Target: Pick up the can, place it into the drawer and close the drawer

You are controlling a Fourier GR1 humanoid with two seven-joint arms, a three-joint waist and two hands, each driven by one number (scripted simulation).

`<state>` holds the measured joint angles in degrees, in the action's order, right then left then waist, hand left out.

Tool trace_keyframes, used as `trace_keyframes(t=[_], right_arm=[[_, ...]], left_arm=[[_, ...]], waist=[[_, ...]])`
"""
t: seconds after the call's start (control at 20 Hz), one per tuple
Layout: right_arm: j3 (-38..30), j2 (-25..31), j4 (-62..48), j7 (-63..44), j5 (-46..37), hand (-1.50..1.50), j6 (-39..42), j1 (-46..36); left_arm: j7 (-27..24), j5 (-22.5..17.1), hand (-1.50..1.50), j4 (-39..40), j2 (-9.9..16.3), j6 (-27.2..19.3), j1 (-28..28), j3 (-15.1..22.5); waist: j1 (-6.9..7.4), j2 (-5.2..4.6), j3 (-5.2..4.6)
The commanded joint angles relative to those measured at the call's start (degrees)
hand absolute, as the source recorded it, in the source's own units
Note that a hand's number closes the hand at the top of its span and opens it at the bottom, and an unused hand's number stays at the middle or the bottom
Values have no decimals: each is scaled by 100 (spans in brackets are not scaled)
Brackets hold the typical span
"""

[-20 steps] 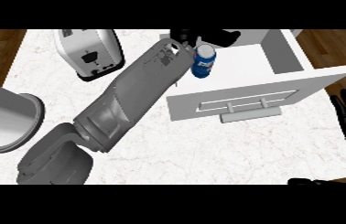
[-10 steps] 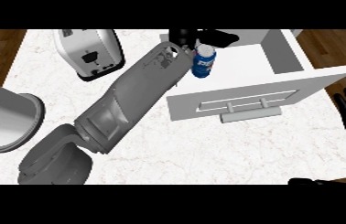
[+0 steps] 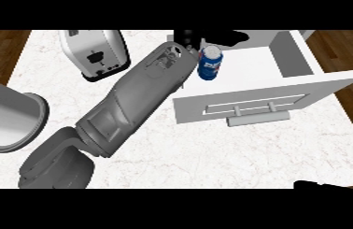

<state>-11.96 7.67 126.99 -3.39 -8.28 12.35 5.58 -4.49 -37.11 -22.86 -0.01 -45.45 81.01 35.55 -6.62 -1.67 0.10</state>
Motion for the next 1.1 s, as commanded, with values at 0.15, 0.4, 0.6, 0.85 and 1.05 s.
trace_keyframes(t=[0.15, 0.4, 0.6, 0.85, 1.05], right_arm=[[361, 340, 80, 121, -963, -150, 11, -324], [618, 616, -223, 406, -2201, -150, -178, -274], [1031, 789, -855, 461, -3208, -150, -415, -785], [1566, 702, -1876, 896, -4338, -150, -1088, -680], [1878, 648, -2297, 167, -5047, -150, -937, -1277]], left_arm=[[-405, -346, -150, -204, 1, -213, -75, -58], [-463, -367, -150, -100, 1, -69, 112, -211], [-200, -375, -150, -105, 1, -290, 280, -40], [23, -267, -150, -277, 2, -253, 372, -132], [38, -131, -150, -344, 14, -344, 191, -197]], waist=[[80, 2, -4], [366, 78, -7], [414, 75, -3], [638, 139, -3], [708, 158, -10]])
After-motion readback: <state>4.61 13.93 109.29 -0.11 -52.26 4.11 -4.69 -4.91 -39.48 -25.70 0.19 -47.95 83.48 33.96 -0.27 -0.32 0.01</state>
